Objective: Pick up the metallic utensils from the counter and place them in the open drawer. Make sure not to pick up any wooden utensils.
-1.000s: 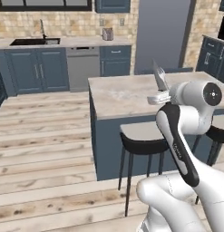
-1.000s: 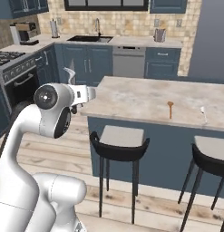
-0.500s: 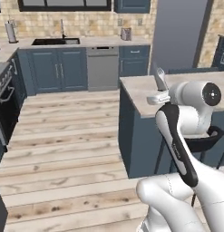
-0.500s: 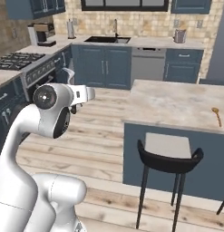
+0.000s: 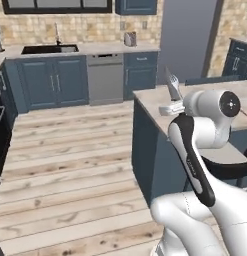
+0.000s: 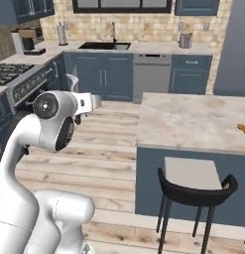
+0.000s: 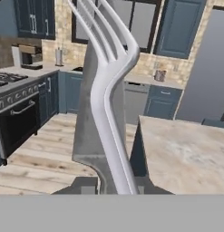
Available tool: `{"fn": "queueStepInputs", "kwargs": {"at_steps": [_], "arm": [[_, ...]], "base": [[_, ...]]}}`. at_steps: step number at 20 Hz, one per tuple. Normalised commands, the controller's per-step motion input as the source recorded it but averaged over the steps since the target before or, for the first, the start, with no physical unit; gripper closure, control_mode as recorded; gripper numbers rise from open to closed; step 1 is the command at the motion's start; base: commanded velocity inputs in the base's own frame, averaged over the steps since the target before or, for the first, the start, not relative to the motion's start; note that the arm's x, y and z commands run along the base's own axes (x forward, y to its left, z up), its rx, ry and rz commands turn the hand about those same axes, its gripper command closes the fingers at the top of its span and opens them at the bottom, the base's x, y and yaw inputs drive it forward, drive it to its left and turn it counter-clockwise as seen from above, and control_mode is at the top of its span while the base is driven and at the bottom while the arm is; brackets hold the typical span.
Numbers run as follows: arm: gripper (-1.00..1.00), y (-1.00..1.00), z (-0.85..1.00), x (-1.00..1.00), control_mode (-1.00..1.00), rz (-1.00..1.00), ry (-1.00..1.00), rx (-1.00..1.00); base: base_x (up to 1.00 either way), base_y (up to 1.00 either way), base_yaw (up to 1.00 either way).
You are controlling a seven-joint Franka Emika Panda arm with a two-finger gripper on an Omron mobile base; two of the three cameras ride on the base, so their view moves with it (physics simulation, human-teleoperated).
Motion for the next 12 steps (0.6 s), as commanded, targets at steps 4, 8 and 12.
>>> {"fn": "queueStepInputs", "kwargs": {"at_steps": [4, 8, 12], "arm": [[1.0, 0.0, 0.0, 0.0, 1.0, 0.0, 0.0, 0.0], [1.0, 0.0, 0.0, 0.0, 1.0, 0.0, 0.0, 0.0], [1.0, 0.0, 0.0, 0.0, 1.0, 0.0, 0.0, 0.0]], "base": [[0.75, 0.81, -0.39], [0.55, 1.0, -0.53], [0.56, 0.99, -0.61]]}}
